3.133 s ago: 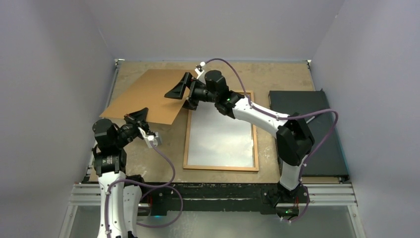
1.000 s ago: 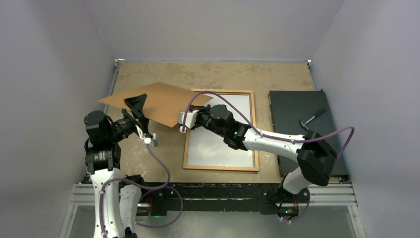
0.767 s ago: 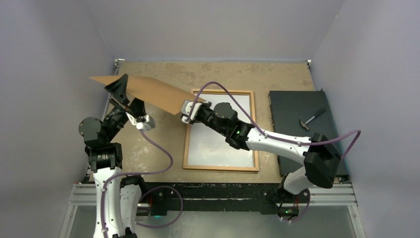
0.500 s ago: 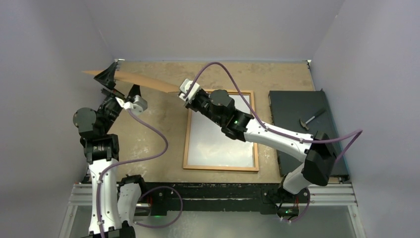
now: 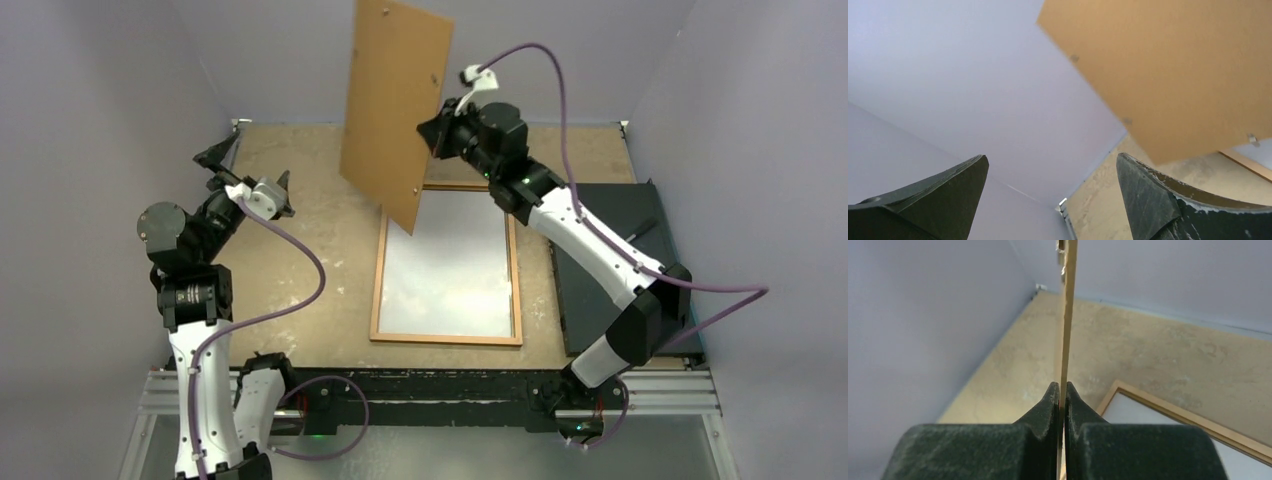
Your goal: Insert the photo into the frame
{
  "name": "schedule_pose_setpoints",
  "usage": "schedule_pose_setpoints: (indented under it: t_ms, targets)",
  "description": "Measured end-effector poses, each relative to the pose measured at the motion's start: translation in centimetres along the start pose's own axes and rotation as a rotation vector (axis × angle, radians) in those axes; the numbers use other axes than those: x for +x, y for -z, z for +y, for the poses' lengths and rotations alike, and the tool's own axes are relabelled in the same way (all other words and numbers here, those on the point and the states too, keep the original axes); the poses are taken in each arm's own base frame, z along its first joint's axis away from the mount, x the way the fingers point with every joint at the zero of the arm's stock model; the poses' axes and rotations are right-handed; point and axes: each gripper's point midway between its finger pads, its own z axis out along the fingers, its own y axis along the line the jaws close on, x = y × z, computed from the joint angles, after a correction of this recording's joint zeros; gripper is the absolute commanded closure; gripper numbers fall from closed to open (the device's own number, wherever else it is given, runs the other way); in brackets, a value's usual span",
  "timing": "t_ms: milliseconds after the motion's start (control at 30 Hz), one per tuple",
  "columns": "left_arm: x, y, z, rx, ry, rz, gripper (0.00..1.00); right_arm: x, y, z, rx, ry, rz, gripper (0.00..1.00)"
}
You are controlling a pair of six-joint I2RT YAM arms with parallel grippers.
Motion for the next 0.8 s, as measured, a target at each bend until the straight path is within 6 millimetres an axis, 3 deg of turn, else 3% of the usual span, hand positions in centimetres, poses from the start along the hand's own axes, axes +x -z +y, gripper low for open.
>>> schedule_pose_setpoints:
  t_ms: [67,167,433,600,800]
  targets:
    - [0.2,0.0,-0.2,0.010,0.020,0.012,0.01,-2.5,0.1,-1.8,0.036,-0.081,-0.050,1.00]
    - [1.0,-0.2,-0.5,0.021,0.062,0.037,0.00,-3.6,0.5,-3.7,0.074,-0.149,-0.069,1.00]
    - [3.7,-1.4,-1.6,0.059,0.236,0.119,0.00,-1.5,1.8,-6.3,0.063,-0.293,0.025,1.00]
    - [6.4,-2.6,-2.8,0.116,0.382,0.207,0.00,-0.9,4.5,-8.1,0.036,-0.360,0.073,1.00]
    - [10.8,-2.6,-6.1,0.182,0.512,0.337,0.05,-0.3,7.8,-9.6,-0.006,-0.502,0.092,1.00]
